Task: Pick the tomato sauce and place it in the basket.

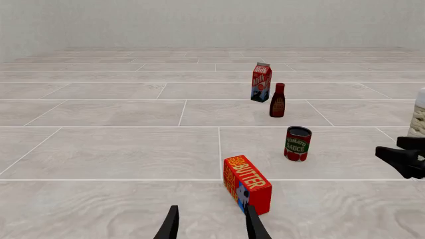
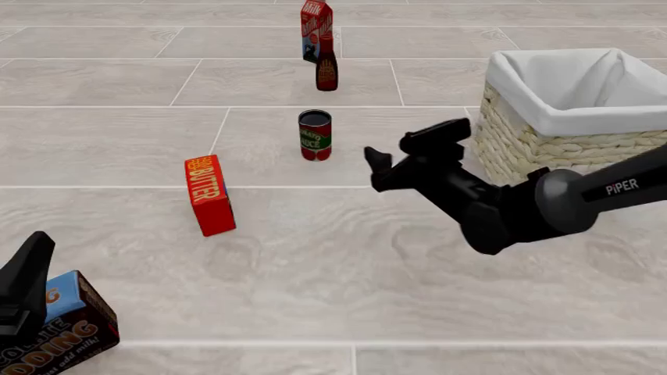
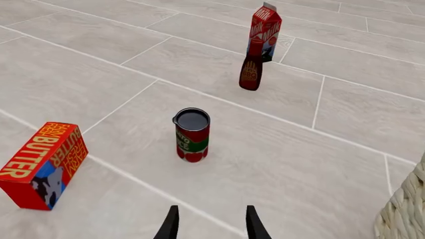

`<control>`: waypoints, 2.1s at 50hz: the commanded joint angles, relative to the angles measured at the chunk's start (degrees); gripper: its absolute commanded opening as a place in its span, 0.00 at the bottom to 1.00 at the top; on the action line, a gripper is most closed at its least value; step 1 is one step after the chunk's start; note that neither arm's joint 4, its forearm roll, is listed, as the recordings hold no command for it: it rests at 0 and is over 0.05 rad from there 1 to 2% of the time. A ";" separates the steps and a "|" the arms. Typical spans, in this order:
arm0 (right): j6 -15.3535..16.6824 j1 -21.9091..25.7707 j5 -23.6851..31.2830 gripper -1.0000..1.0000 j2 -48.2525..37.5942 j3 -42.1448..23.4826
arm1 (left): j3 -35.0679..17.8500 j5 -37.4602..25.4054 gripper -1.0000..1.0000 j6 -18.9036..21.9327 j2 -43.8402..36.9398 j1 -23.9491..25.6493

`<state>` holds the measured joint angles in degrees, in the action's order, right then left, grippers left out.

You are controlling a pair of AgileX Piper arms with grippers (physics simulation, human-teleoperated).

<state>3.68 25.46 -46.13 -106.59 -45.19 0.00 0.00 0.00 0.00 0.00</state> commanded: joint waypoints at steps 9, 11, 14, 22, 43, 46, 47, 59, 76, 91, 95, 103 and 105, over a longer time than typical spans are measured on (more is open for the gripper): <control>0.96 -0.50 2.36 1.00 -5.08 -6.75 | 0.00 0.00 1.00 0.00 0.00 0.00; 1.13 -0.36 2.36 1.00 -5.33 -6.87 | 0.00 0.00 1.00 0.00 0.00 0.00; 1.44 -0.39 2.76 1.00 -6.09 -7.78 | 0.00 0.00 1.00 0.00 0.00 0.00; 1.33 -0.66 3.82 1.00 -7.47 -10.36 | 0.00 0.00 1.00 0.00 0.00 0.00; 0.93 0.49 6.38 1.00 -10.74 -16.65 | 0.00 0.00 1.00 0.00 0.00 0.00; 0.99 0.54 6.86 1.00 -11.08 -17.48 | 0.00 0.00 1.00 0.00 0.00 0.00; 1.18 0.65 6.96 1.00 -11.25 -17.74 | 0.00 0.00 1.00 0.00 0.00 0.00; 0.76 1.19 8.24 1.00 -13.37 -21.05 | 0.00 0.00 1.00 0.00 0.00 0.00; 0.80 1.66 9.77 1.00 -16.16 -24.90 | 0.00 0.00 1.00 0.00 0.00 0.00; -0.21 1.83 10.88 1.00 -19.88 -29.58 | 0.00 0.00 1.00 0.00 0.00 0.00; -0.19 1.98 11.51 1.00 -20.12 -30.54 | 0.00 0.00 1.00 0.00 0.00 0.00; -0.02 2.32 12.20 1.00 -20.11 -31.58 | 0.00 0.00 1.00 0.00 0.00 0.00; 0.00 2.31 12.27 1.00 -20.25 -31.78 | 0.00 0.00 1.00 0.00 0.00 0.00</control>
<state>3.68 27.50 -34.60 -126.09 -75.31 0.00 0.00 0.00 0.00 0.00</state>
